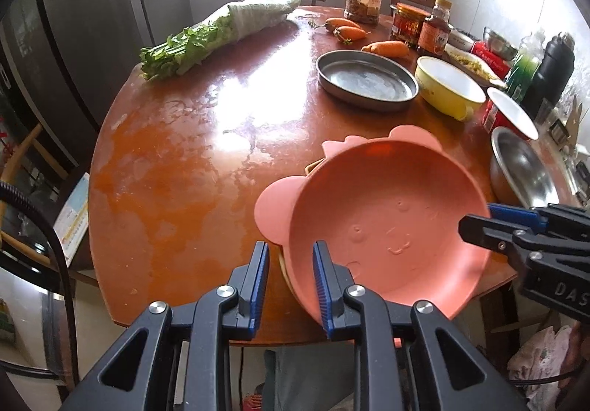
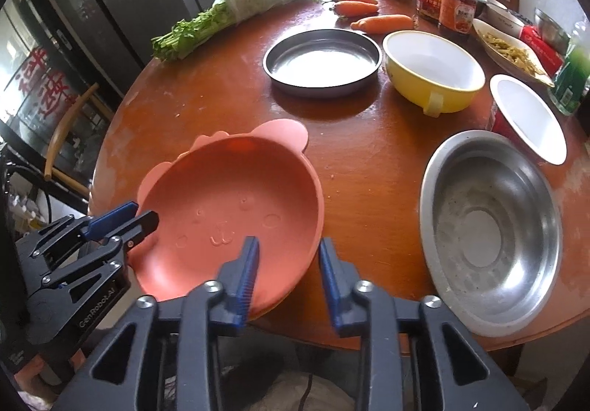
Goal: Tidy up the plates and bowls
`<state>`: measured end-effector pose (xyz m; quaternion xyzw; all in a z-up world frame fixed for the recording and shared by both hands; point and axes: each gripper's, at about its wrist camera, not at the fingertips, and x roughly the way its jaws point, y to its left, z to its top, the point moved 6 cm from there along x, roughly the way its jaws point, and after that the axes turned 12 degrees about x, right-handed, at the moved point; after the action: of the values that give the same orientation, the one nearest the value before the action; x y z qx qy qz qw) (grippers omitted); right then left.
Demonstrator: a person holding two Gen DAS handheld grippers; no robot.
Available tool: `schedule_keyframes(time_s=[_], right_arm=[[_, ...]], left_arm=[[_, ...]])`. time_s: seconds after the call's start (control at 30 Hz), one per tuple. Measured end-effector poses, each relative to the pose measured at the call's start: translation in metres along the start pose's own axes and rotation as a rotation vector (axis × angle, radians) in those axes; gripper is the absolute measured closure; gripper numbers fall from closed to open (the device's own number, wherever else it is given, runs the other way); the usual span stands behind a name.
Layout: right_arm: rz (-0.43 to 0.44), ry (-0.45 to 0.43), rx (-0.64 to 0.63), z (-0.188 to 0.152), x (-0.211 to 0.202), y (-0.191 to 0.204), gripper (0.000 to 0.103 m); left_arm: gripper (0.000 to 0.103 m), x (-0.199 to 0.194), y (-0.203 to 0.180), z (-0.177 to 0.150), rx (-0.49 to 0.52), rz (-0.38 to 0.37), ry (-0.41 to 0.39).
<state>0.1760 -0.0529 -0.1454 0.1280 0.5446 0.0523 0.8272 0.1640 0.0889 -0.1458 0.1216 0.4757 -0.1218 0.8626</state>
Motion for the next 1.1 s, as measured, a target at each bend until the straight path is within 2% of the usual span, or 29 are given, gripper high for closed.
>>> schedule_keyframes(time_s=[0.33,0.47,0.53,0.6,0.73,0.83,1.0,1.1], right_arm=[[-0.042,-0.022,0.012,0.001,-0.004,-0.009,0.067],[-0.002,-0.081,0.066,0.008,-0.021,-0.016,0.066],[0.009,-0.113,0.086,0.011,-0.029,-0.019,0.062],[0.013,-0.14,0.096,0.014,-0.036,-0.019,0.052],[0.032,-0.159,0.099,0.016,-0.044,-0.016,0.051],[0.056,-0.162,0.101,0.02,-0.047,-0.012,0.051],[0.105,-0.153,0.109,0.036,-0.049,-0.002,0.05],[0.096,-0.167,0.11,0.048,-0.05,0.001,0.05]], left_arm=[[0.079,-0.003,0.007,-0.001,-0.035,0.006,-0.015],[0.079,-0.01,0.013,-0.001,-0.055,0.02,-0.046],[0.079,-0.017,0.018,0.0,-0.068,0.034,-0.066],[0.079,-0.025,0.024,0.002,-0.084,0.046,-0.097],[0.078,-0.041,0.032,0.008,-0.102,0.057,-0.143],[0.078,-0.05,0.035,0.018,-0.103,0.042,-0.163],[0.078,-0.052,0.034,0.037,-0.088,-0.022,-0.151],[0.078,-0.053,0.033,0.056,-0.077,-0.041,-0.184]])
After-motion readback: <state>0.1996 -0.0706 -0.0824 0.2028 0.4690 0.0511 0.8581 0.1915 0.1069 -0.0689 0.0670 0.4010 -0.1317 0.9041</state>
